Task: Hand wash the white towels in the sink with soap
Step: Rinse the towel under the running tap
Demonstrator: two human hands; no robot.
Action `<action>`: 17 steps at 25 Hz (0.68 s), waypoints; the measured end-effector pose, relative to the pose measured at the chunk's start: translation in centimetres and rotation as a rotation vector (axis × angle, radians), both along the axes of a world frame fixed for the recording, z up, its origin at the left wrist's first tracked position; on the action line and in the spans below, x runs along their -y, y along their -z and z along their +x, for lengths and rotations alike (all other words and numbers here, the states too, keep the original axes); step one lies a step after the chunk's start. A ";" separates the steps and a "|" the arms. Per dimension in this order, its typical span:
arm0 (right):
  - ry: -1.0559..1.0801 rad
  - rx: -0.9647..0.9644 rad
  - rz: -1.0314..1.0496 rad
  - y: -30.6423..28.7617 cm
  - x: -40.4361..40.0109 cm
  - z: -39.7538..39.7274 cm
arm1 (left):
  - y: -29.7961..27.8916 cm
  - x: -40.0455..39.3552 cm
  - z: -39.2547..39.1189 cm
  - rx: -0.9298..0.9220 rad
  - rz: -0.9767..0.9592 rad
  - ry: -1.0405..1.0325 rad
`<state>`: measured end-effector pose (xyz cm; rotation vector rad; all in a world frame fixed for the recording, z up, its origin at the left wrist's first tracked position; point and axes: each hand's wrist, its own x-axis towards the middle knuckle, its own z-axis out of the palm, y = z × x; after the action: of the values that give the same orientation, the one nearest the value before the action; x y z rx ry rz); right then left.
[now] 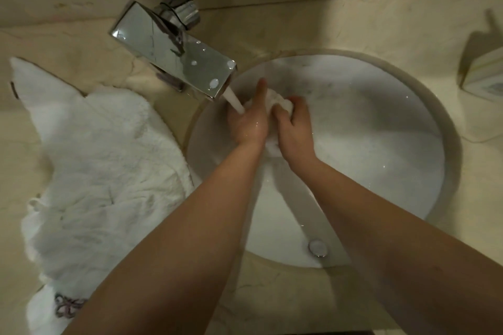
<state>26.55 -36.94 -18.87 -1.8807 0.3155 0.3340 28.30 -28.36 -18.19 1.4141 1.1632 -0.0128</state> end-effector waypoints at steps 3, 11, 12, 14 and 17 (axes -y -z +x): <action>0.017 0.037 0.090 -1.1 -0.1 -1.1 | -0.9 -0.8 -1.1 0.118 0.056 0.023; 0.080 -0.025 0.006 0.1 -0.6 -1.1 | -0.6 -1.1 -4.2 0.289 0.203 0.259; 0.033 -0.001 -0.047 0.0 -0.6 -0.8 | -0.4 -1.2 -4.2 0.300 0.192 0.267; -0.057 0.097 -0.109 -0.5 -1.0 -0.2 | -0.8 -1.3 -4.5 0.330 0.166 0.246; -0.162 0.192 -0.068 -0.6 -1.7 -0.3 | -0.2 -1.5 -4.5 0.296 0.101 0.243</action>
<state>26.29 -35.26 -18.26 -1.9929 0.0447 0.2513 23.79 -26.91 -17.94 1.5794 0.7541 0.0821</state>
